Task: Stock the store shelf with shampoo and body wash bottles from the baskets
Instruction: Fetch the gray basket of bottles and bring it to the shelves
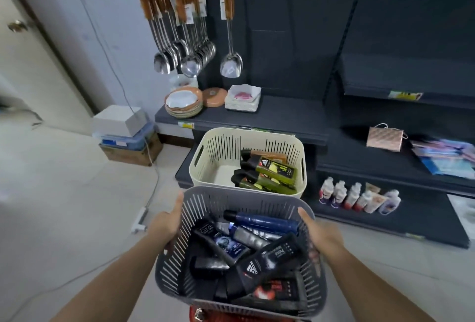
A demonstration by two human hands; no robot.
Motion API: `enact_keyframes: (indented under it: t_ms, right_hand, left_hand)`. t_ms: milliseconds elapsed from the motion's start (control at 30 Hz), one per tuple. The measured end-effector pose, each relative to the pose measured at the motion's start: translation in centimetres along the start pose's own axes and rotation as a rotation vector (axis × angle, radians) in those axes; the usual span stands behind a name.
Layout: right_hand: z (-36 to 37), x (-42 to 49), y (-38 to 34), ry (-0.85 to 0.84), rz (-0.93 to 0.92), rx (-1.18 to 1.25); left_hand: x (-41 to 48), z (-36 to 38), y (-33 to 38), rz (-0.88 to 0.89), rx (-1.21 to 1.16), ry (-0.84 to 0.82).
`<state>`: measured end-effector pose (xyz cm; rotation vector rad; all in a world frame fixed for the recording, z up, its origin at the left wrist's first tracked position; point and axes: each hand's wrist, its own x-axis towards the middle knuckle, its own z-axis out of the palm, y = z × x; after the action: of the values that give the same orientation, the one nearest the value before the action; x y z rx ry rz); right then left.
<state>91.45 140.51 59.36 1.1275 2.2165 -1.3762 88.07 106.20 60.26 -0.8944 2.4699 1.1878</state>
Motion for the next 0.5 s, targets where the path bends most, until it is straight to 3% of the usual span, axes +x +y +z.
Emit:
enact_keyframes:
  t_ms: [167, 400, 500]
  right_hand:
    - [0.0, 0.4, -0.3, -0.093, 0.067, -0.029]
    - [0.3, 0.4, -0.3, -0.119, 0.067, -0.248]
    - [0.7, 0.3, -0.4, -0.062, 0.068, -0.319]
  left_hand:
    - [0.9, -0.1, 0.7, 0.004, 0.001, -0.059]
    - [2.6, 0.1, 0.3, 0.076, 0.103, -0.105]
    - [2.8, 0.3, 0.1, 0.153, 0.274, -0.085]
